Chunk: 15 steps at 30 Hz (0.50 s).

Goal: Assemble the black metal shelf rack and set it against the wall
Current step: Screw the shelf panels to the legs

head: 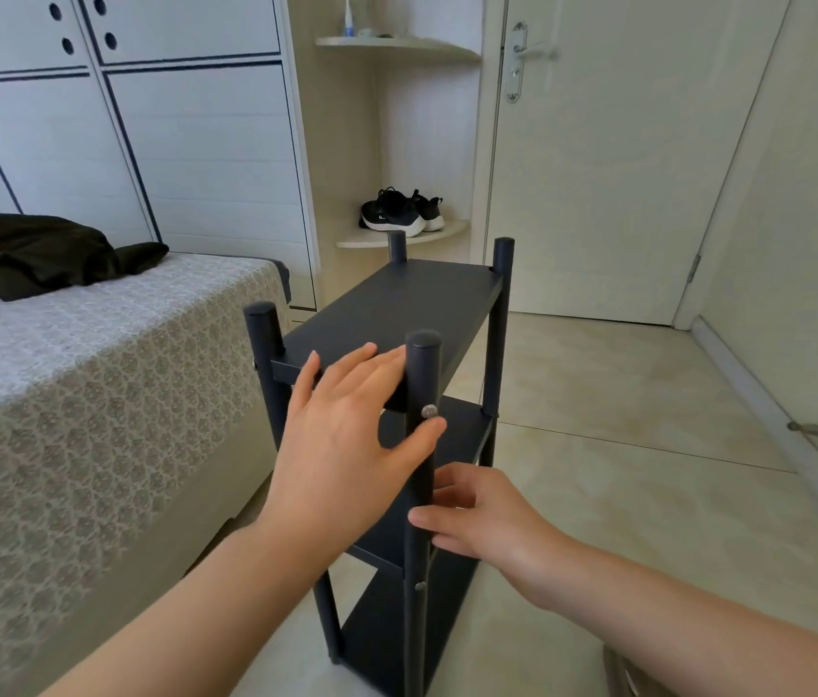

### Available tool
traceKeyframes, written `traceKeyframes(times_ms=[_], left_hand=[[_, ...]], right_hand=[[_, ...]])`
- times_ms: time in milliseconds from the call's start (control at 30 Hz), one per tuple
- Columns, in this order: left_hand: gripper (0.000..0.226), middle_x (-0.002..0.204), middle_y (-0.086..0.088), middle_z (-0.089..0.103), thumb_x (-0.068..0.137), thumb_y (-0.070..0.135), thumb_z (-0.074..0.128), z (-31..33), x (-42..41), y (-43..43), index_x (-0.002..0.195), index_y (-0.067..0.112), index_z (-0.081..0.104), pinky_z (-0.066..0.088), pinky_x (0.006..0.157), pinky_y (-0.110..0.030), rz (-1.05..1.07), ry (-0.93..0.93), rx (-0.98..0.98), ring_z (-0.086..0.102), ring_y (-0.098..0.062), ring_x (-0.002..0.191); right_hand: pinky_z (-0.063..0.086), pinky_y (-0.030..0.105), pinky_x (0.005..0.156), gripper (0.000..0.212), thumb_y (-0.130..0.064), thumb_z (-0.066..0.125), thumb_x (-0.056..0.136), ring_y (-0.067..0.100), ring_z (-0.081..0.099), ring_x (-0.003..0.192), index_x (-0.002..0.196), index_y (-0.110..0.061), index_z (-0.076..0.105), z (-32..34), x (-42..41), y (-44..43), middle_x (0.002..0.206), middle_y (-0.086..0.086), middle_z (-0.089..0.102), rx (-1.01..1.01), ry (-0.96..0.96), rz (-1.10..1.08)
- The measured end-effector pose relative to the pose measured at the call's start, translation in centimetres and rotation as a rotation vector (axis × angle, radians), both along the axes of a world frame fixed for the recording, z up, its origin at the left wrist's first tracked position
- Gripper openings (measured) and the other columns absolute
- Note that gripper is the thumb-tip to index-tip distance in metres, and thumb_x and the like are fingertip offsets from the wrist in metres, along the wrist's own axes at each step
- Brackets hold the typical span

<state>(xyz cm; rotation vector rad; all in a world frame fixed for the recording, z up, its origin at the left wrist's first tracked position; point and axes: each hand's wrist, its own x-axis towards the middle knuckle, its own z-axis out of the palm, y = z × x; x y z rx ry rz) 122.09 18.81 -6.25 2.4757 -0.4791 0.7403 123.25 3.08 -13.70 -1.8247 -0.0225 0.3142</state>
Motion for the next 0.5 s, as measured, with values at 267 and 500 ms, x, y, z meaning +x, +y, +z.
traceKeyframes(times_ms=[267, 500], left_hand=[[0.048, 0.126, 0.016, 0.063, 0.076, 0.038, 0.085, -0.3, 0.6, -0.4, 0.12, 0.028, 0.069, 0.011, 0.123, -0.053, 0.038, -0.018, -0.07, 0.045, -0.016, 0.139], [0.029, 0.111, 0.032, 0.054, 0.072, 0.031, 0.087, 0.3, 1.1, 0.5, 0.091, 0.042, 0.068, -0.001, 0.121, -0.031, -0.039, 0.082, -0.207, 0.042, -0.002, 0.132]], right_hand=[[0.06, 0.025, 0.079, 0.026, -0.02, 0.08, 0.08, 0.002, 0.071, 0.087, 0.101, -0.029, 0.066, 0.5, 0.9, -0.4, 0.093, -0.009, 0.073, -0.044, 0.068, 0.049], [0.053, 0.023, 0.08, 0.037, -0.017, 0.074, 0.086, 0.007, 0.065, 0.092, 0.118, -0.023, 0.056, 1.3, 3.8, -3.6, 0.097, -0.006, 0.07, -0.288, 0.061, -0.029]])
